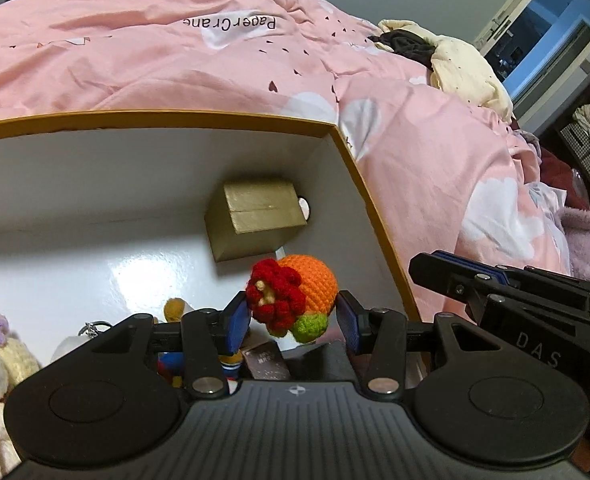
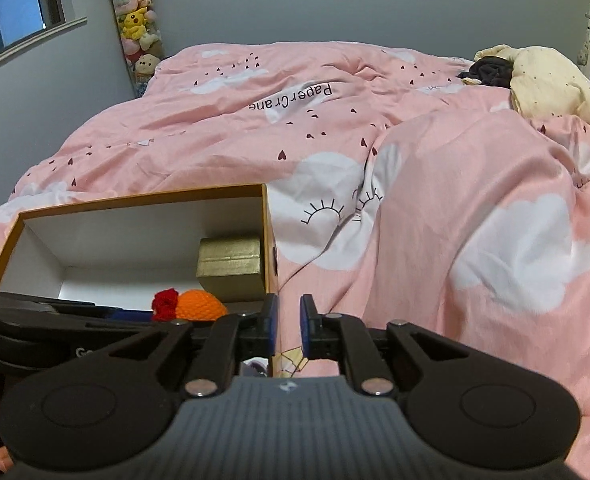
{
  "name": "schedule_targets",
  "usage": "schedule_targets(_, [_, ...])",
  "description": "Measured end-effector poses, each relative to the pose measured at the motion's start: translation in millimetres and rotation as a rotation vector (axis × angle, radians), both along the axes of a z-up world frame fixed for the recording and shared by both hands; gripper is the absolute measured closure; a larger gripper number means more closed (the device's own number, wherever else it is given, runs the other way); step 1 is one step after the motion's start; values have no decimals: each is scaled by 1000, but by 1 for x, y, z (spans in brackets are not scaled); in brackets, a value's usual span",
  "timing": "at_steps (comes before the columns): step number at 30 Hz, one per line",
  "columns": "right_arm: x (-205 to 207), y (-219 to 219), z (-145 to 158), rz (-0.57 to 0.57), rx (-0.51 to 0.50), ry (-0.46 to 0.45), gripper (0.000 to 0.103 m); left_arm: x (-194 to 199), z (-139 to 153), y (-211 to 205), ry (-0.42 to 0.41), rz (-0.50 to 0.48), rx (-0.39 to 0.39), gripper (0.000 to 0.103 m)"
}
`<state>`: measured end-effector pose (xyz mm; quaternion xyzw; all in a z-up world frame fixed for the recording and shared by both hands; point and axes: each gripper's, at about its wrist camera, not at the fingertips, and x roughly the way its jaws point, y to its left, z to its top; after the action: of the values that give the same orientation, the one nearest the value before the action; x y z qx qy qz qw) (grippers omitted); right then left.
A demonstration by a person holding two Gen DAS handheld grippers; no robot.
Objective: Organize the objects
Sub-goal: 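Open the left tool to drop the crocheted ball into the box, then lower the right tool and grasp the yellow tape measure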
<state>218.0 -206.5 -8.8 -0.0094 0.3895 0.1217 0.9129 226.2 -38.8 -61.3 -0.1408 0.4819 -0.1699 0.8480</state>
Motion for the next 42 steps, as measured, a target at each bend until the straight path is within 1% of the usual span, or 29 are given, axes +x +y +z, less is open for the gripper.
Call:
schedule_targets(1, [-2,-1,0,-3,4,-3,84,-1,1,0,2,3,-5,46])
schedule_targets(3, [-5,-4,2,-8,12,-8,84,-4,4,1,2,12,-19,39])
schedule_targets(9, [-25,-15,10,-16,35,-24,84,-19,26,6,-47,40,-25,38])
schedule_targets(11, [-36,-19,12,-17,41,-32,84,-31,38,12,-80,50,-31,38])
schedule_targets(12, [-41,-21,12,-21,49,-37,82,-37,43,14,-95,61,-35,38])
schedule_targets(13, [-47,-24,13,-24,63,-44,78,-45,50,18,-113,74,-37,38])
schedule_targets(15, [-58,-29,12,-35,96,-45,75,-58,60,25,-137,88,-36,38])
schedule_targets(21, [-94,-37,11,-41,158,-53,74,-104,82,38,-183,81,-14,38])
schedule_targets(23, [-107,-37,6,-39,165,-42,73,-121,80,40,-168,73,9,38])
schedule_targets(26, [-120,-33,-7,-22,156,12,73,-140,70,41,-131,62,30,38])
schedule_targets(28, [-130,-28,-19,-2,145,57,73,-152,59,43,-96,65,37,39])
schedule_targets(31, [-143,-21,-39,40,159,143,72,-169,39,43,-26,57,64,40])
schedule_targets(36, [-163,-7,-73,114,150,286,71,-192,6,39,69,37,165,44])
schedule_targets(38, [-170,-3,-84,125,138,321,71,-199,-5,38,105,33,203,44])
schedule_targets(39, [-172,-3,-87,131,139,337,70,-203,-9,38,119,31,208,44])
schedule_targets(41, [-174,-3,-93,142,151,377,65,-209,-17,39,149,15,203,44])
schedule_targets(42, [-174,-2,-96,152,156,398,59,-211,-20,39,155,9,206,44])
